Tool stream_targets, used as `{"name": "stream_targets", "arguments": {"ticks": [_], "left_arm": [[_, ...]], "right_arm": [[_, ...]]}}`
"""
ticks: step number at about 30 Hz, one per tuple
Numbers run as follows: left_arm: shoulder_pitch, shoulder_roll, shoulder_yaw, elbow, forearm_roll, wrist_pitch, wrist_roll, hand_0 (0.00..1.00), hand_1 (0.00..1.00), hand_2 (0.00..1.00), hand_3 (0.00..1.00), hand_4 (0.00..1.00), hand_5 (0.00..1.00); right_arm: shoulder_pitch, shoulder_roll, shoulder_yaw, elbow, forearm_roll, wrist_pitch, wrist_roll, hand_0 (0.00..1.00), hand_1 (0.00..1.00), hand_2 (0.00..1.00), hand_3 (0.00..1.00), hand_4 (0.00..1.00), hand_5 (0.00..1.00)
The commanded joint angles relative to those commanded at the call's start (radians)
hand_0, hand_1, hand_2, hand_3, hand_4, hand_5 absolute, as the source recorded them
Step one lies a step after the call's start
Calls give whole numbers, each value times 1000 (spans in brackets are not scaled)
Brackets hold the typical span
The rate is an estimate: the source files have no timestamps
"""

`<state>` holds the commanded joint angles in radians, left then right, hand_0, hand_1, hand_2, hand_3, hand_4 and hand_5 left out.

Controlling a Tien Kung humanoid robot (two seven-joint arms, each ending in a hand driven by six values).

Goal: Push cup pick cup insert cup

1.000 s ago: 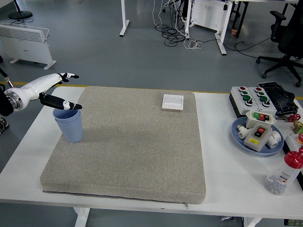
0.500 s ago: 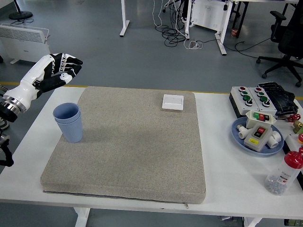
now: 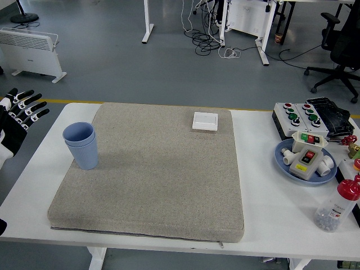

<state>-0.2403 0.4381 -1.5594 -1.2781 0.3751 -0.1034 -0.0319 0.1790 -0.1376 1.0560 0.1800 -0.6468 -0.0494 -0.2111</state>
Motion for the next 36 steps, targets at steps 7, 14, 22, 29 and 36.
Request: {"name": "stream_targets", "arguments": {"ticks": [7, 14, 22, 29, 36], "left_arm": [[110, -115, -148, 35, -64, -29, 26, 769, 769, 814, 732, 629, 998], [142, -175, -172, 49, 11, -40, 47, 779, 780, 825, 743, 631, 998], [136, -207, -185, 62, 56, -41, 50, 786, 782, 826, 747, 624, 998], [122, -221, -182, 73, 72, -43, 49, 784, 782, 825, 746, 624, 998], [121, -227, -177, 79, 78, -45, 52, 785, 781, 825, 747, 624, 998]], "right_arm": [[7, -2, 6, 0, -1, 0, 3, 749, 696, 681, 583, 192, 536], [11, -2, 14, 0, -13, 1, 3, 749, 696, 681, 583, 192, 536], [14, -4, 14, 0, -13, 1, 4, 748, 695, 681, 583, 192, 536], [20, -6, 19, 0, -12, 1, 9, 749, 695, 681, 584, 192, 534], [20, -5, 22, 0, -17, 1, 8, 749, 696, 680, 584, 192, 534]]}}
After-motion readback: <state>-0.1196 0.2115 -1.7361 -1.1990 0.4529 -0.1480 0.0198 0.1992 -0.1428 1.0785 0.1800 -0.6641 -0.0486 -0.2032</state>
